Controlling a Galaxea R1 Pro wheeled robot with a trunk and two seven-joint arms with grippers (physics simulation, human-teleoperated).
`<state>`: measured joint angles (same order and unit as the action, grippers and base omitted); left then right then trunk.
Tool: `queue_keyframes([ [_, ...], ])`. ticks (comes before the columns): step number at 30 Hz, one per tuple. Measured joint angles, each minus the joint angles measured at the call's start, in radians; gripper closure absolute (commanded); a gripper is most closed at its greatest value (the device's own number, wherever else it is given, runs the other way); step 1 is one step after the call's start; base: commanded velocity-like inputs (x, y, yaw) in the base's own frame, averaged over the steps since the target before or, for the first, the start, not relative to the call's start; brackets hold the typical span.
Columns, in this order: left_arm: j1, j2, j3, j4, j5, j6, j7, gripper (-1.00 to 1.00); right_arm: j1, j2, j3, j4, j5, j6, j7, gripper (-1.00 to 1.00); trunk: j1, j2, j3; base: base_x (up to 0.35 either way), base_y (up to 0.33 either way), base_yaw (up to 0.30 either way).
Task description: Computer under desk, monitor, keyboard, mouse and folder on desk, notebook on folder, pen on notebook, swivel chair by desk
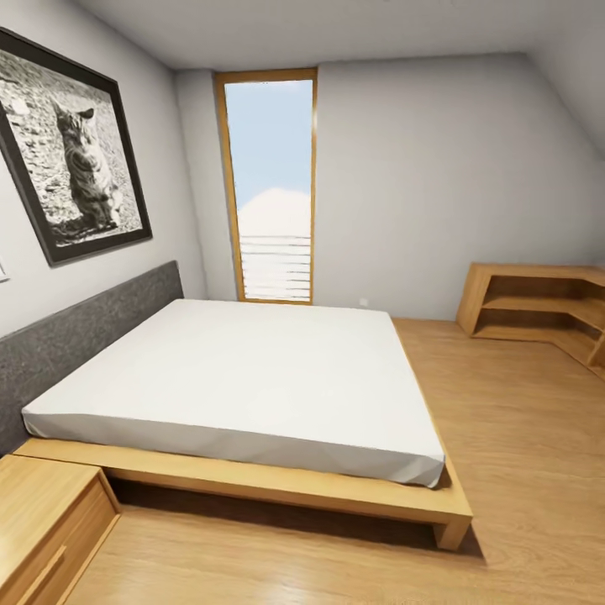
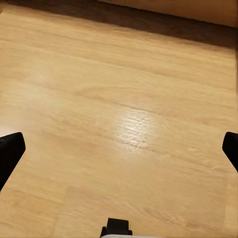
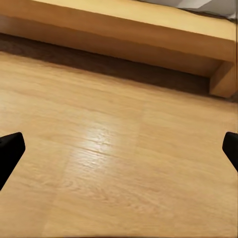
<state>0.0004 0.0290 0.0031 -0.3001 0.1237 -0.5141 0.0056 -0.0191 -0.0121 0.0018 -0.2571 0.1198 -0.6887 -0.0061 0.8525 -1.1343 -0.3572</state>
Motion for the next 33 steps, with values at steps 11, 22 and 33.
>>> queue_keyframes([
  [11,0.0,0.001,0.0,0.001,0.0,0.005,0.0,-1.0,0.0,-0.002,0.0,0.001,0.038,0.0,0.0,-1.0,0.0,0.0,0.0,0.0,0.018,-0.298],
  [22,0.0,0.001,0.0,0.002,0.0,0.007,0.0,-1.0,0.0,-0.002,0.001,0.002,0.042,0.0,0.001,-1.0,0.0,0.0,0.0,0.0,0.0,-0.295],
  [33,0.0,0.002,0.0,0.002,0.0,0.008,0.0,-1.0,0.0,-0.002,0.001,0.004,0.094,0.0,0.0,-1.0,0.0,0.0,0.0,0.0,0.0,-0.293],
])
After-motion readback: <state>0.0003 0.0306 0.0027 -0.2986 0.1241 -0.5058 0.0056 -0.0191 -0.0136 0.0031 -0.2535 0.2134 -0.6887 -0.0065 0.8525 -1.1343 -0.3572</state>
